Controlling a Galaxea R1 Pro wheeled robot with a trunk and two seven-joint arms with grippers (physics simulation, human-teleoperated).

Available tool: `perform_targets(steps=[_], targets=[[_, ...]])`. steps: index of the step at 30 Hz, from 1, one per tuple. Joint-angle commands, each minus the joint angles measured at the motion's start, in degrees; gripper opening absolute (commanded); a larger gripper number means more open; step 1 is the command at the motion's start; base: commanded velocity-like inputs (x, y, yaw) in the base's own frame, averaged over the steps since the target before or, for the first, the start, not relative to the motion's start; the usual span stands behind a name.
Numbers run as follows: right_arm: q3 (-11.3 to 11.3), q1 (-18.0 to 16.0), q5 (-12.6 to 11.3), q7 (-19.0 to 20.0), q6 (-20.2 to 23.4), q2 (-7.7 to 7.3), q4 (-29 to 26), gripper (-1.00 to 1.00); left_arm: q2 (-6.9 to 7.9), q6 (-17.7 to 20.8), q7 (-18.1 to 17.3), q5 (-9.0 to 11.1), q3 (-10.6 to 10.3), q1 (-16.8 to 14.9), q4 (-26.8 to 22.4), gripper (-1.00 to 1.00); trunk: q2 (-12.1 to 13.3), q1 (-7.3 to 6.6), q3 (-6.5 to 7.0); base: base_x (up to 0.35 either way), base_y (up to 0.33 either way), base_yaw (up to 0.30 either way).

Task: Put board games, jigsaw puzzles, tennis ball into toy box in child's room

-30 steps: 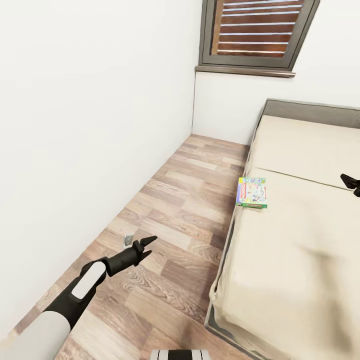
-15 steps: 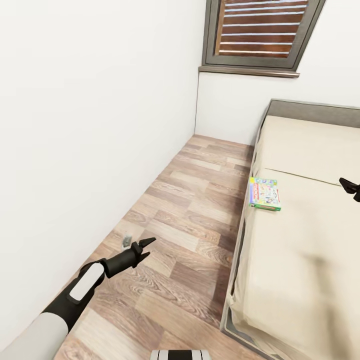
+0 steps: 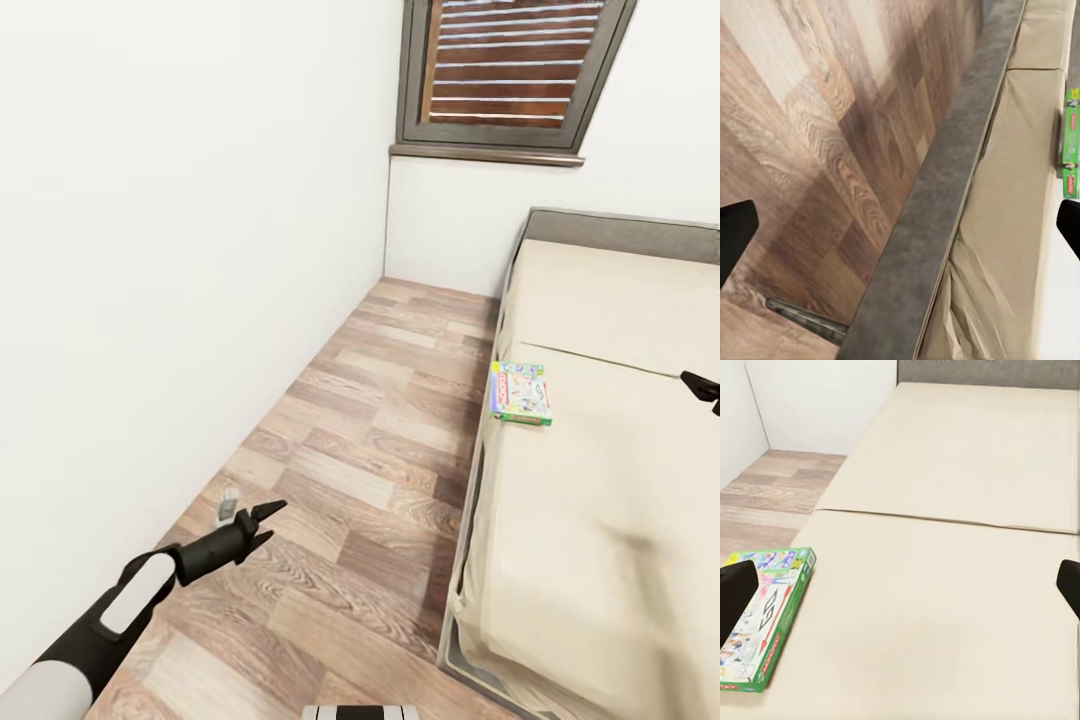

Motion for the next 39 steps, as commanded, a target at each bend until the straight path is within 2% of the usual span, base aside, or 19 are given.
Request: perform_targets(steps=[1,9,21,24,29,39], targets=[[-0.1,0.0,0.1,0.3,0.3,0.01,0.0,1.0,0.14,0.1,-0.1,0.3,-0.1,0.0,0.0,1.0,0.4,-0.23,0.24,0.0,0.0,-0.068],[0.0,0.0,0.1,0.3,0.4,0.01,-0.1,1.0,1.09,0.2,0.1,0.2,-0.1,0.2,0.0,1.0,3.6,-1.99,2.42,0.0,0.0,-0.055],[-0.1,0.0,0.1,0.2,0.6,0.03,-0.1,1.0,1.24,0.2,-0.2,0.2,0.2,0.7,0.5,1.0,8.4,-4.63,5.34,0.0,0.0,-0.026],[-0.1,0.0,0.1,0.2,0.7,0.23,-0.1,1.0,1.19,-0.1,-0.4,0.2,1.6,1.4,0.5,1.0,8.4,-4.63,5.54,0.0,0.0,-0.114],[0.1,0.0,0.1,0.1,0.6,2.23,-0.1,1.0,1.14,-0.3,-0.4,0.2,4.1,2.7,0.6,1.0,8.4,-4.63,5.95,0.0,0.0,-0.113],[0.0,0.0,0.1,0.0,0.6,3.21,-0.1,1.0,1.14,0.0,0.3,-0.2,5.0,3.1,0.9,1.0,8.4,-4.63,6.83,0.0,0.0,-0.103]])
